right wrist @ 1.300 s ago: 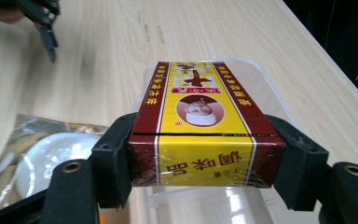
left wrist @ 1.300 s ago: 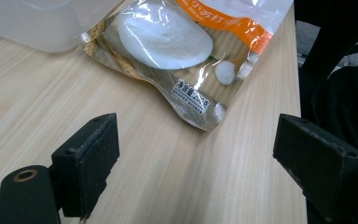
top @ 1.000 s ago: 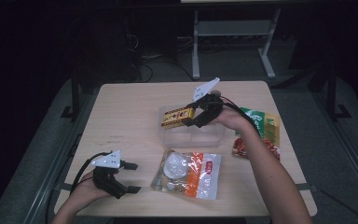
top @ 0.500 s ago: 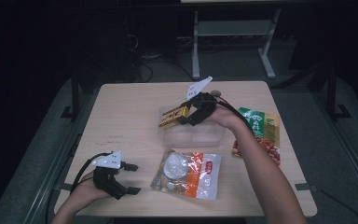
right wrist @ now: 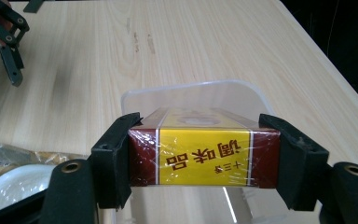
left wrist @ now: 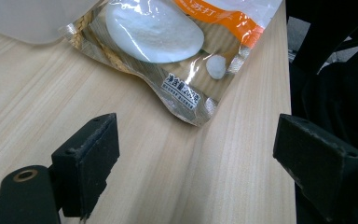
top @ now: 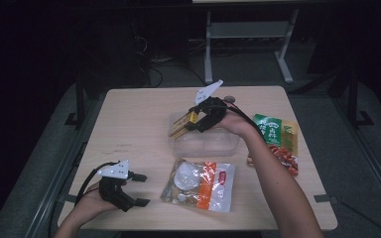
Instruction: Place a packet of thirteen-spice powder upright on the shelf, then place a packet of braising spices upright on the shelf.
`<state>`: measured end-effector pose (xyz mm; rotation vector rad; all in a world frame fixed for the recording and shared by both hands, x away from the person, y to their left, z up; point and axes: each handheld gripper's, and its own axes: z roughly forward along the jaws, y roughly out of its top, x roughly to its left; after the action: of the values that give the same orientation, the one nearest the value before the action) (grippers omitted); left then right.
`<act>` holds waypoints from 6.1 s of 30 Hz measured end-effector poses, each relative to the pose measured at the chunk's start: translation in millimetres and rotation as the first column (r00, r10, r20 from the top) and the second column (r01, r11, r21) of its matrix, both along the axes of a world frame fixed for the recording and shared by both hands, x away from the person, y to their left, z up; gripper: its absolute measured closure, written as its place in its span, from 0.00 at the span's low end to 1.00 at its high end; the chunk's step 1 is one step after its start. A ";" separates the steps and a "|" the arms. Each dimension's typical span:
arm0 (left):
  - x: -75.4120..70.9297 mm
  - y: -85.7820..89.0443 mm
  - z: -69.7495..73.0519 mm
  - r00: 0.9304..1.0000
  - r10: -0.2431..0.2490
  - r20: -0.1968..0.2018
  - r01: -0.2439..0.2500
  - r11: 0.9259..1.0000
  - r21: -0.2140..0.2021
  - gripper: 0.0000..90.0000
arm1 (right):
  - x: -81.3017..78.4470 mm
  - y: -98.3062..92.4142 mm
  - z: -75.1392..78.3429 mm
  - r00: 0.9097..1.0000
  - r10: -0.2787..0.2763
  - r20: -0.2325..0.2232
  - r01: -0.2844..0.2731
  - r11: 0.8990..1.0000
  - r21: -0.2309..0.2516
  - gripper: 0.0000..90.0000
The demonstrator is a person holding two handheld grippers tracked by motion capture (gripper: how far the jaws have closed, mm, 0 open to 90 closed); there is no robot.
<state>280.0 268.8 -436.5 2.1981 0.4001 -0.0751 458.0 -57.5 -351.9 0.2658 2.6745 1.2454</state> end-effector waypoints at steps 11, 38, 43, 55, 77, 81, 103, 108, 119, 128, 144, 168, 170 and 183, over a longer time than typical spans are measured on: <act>-0.3 0.4 0.5 1.000 0.004 -0.003 -0.004 1.000 -0.006 0.15 | 3.5 8.0 4.8 1.000 0.007 0.007 -0.007 1.000 0.011 0.35; -1.5 -0.6 0.6 1.000 0.003 -0.010 -0.004 1.000 -0.016 0.15 | 10.7 37.4 3.2 1.000 0.028 0.005 -0.028 0.998 0.053 0.35; -1.6 -0.5 0.5 1.000 -0.004 -0.008 0.004 1.000 -0.011 0.15 | 13.2 43.3 -2.1 0.999 0.034 0.000 -0.034 0.998 0.049 0.35; -2.4 -0.5 0.5 1.000 0.003 -0.012 -0.003 1.000 -0.011 0.15 | 18.7 54.8 -16.2 0.999 0.028 -0.039 -0.027 0.999 0.038 0.35; -1.7 0.9 -0.6 1.000 0.004 -0.010 -0.004 1.000 -0.006 0.15 | 23.9 59.3 -27.6 0.996 0.020 -0.086 -0.018 1.000 0.020 0.29; 0.5 2.6 -0.6 0.999 0.036 0.000 -0.036 0.999 0.009 0.15 | 20.8 52.4 -19.2 0.996 -0.010 -0.084 0.012 1.000 0.020 0.25; -0.1 -0.9 -0.9 0.995 0.099 0.030 -0.100 0.995 0.011 0.15 | -30.9 -22.8 -7.0 0.989 -0.137 -0.050 0.141 0.988 0.067 0.21; -0.3 -1.6 0.4 0.991 0.130 0.039 -0.131 0.991 0.018 0.14 | -43.1 -35.3 -11.5 0.986 -0.155 -0.059 0.158 0.985 0.069 0.21; -0.1 -3.5 -1.1 0.991 0.127 0.038 -0.129 0.991 0.036 0.14 | -79.8 -72.9 -30.4 0.976 -0.211 -0.051 0.213 0.976 0.052 0.23; -0.4 -1.9 -1.6 0.992 0.119 0.033 -0.120 0.993 0.022 0.14 | -98.0 -106.5 -36.8 0.956 -0.284 -0.069 0.288 0.956 0.050 0.24; -0.8 -1.8 -1.8 0.993 0.114 0.036 -0.115 0.993 0.022 0.14 | -107.6 -218.2 -69.2 0.815 -0.578 -0.052 0.575 0.816 -0.052 0.74; 1.4 -0.7 -4.2 0.993 0.115 0.028 -0.115 0.993 0.026 0.14 | -95.1 -254.1 -106.5 0.751 -0.656 -0.074 0.620 0.739 -0.263 1.00; 1.4 -0.9 -4.3 0.993 0.115 0.028 -0.115 0.993 0.027 0.14 | -99.0 -244.8 -104.4 0.774 -0.631 -0.056 0.589 0.749 -0.304 1.00; 1.2 -1.6 -4.7 0.993 0.113 0.020 -0.114 0.993 0.028 0.14 | -124.0 -215.8 -102.2 0.856 -0.510 -0.092 0.462 0.831 -0.310 1.00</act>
<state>281.2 267.3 -441.2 2.1981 0.5182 0.0132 334.1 -273.2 -454.1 0.9819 2.6193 0.7072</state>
